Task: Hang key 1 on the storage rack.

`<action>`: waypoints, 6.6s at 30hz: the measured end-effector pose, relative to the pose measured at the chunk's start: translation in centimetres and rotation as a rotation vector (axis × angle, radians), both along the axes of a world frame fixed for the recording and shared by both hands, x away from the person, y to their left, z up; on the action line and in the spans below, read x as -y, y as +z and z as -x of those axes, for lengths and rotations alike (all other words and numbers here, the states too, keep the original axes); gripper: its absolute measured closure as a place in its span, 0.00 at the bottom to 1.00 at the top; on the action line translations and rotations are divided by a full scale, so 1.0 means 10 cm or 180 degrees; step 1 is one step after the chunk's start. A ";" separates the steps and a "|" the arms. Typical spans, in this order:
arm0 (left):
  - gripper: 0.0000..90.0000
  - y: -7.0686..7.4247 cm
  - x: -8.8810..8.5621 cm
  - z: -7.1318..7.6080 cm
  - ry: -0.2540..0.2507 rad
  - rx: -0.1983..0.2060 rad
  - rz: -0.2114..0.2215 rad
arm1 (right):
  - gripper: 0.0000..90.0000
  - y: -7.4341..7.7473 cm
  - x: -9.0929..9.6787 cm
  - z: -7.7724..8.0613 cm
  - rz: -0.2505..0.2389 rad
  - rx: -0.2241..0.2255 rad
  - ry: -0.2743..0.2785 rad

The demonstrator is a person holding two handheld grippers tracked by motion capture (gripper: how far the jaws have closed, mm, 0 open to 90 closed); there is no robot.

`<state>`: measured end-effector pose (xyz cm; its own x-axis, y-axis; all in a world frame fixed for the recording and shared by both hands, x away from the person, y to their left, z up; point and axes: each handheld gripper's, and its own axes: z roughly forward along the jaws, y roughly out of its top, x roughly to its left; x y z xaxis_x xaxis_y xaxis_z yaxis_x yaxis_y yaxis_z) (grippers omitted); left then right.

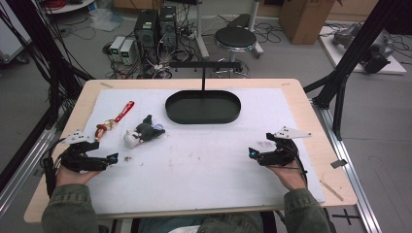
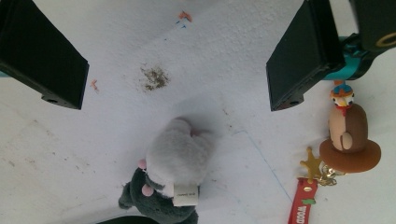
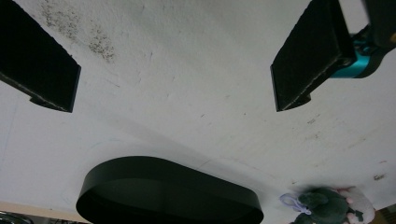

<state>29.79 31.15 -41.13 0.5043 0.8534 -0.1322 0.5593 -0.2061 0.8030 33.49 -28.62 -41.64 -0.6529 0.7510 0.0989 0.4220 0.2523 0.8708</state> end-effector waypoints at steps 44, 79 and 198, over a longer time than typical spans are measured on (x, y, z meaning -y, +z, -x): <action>0.08 0.48 0.12 -0.79 -0.0214 -0.0335 -0.0575 | 0.01 -0.02 -0.02 0.01 0.0072 -0.0023 -0.0014; 0.10 0.34 0.22 -1.98 -0.0311 -0.0622 -0.0872 | 0.01 -0.05 -0.05 0.04 0.0264 -0.0047 -0.0064; 0.83 2.37 0.99 -1.68 -0.0365 -0.0627 -0.0934 | 0.01 0.05 -0.07 0.06 0.0083 0.0093 0.0159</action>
<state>46.55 21.23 -17.46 0.5881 0.8087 0.0055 0.6572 -0.4819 0.5796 32.92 -27.91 -41.17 -0.6919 0.7195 0.0600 0.3829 0.2952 0.8754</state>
